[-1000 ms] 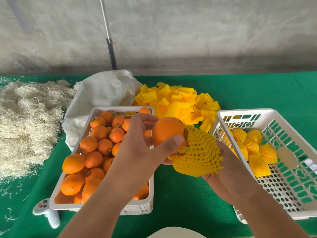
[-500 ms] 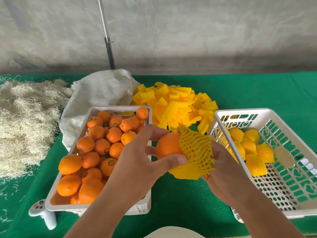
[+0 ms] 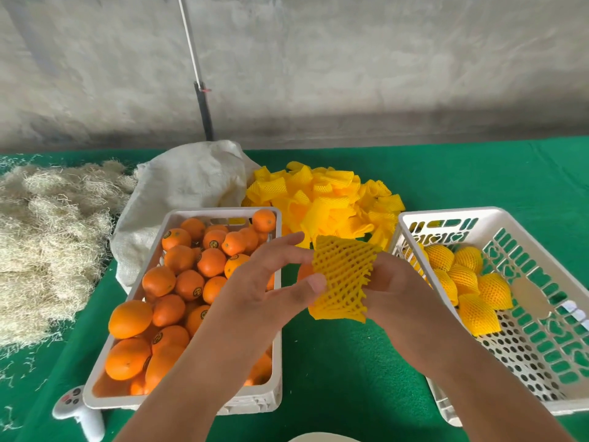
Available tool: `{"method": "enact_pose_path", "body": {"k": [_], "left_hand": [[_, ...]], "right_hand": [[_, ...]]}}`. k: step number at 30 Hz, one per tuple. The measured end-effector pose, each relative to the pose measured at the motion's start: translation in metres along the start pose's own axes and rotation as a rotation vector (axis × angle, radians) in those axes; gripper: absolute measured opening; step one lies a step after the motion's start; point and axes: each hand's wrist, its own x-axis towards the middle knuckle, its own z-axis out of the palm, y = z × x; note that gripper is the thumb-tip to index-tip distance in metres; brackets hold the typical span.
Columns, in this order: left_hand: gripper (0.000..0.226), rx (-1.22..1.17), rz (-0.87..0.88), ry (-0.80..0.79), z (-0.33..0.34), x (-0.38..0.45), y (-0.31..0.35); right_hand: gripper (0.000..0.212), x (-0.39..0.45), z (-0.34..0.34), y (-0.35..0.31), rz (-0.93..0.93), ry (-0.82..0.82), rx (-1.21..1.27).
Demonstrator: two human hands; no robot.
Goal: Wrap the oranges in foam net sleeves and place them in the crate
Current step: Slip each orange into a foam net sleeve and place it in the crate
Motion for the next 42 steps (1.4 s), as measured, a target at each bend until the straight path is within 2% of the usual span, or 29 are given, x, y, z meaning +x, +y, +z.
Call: {"method": "enact_pose_path", "body": {"k": [2,5,9,12,18,23,26,30,32,38,40,42], "left_hand": [[0.038,0.011,-0.009,0.015,-0.002,0.003,0.004],[0.045,0.114,0.019,0.048,-0.006,0.007,0.006],[0.046,0.108,0.025,0.084,-0.013,0.010,0.012],[0.050,-0.001,0.016,0.076,-0.016,0.010,0.012],[0.061,0.074,0.012,0.128,-0.017,0.004,0.015],[0.047,0.094,0.062,0.084,-0.017,0.000,0.019],[0.042,0.102,0.064,0.028,-0.021,-0.001,0.022],[0.050,0.191,0.038,-0.047,-0.027,-0.002,0.023],[0.048,0.229,0.019,-0.054,-0.028,-0.004,0.022],[0.039,0.549,0.062,0.111,-0.025,-0.009,0.026],[0.051,0.624,0.099,0.171,-0.021,-0.012,0.026],[0.087,0.704,0.201,0.141,-0.015,-0.014,0.026]], "right_hand": [[0.026,0.002,0.000,-0.003,0.001,-0.003,-0.039],[0.028,0.005,0.000,-0.011,0.010,0.001,-0.087],[0.030,0.009,-0.004,-0.019,0.019,0.051,-0.174],[0.032,0.009,-0.004,-0.031,-0.008,0.020,-0.160],[0.043,0.007,-0.008,-0.044,-0.040,-0.066,-0.064],[0.051,0.007,-0.004,-0.044,-0.031,-0.040,-0.059],[0.042,0.005,-0.002,-0.044,-0.034,-0.039,-0.061],[0.027,0.002,-0.002,-0.044,-0.054,-0.038,-0.052],[0.026,0.001,-0.001,-0.043,-0.049,-0.038,-0.046],[0.032,0.000,0.002,-0.031,0.027,0.019,0.026],[0.034,0.000,0.002,-0.028,0.055,0.039,0.059],[0.036,-0.001,0.003,-0.028,0.083,0.031,0.083]]}}
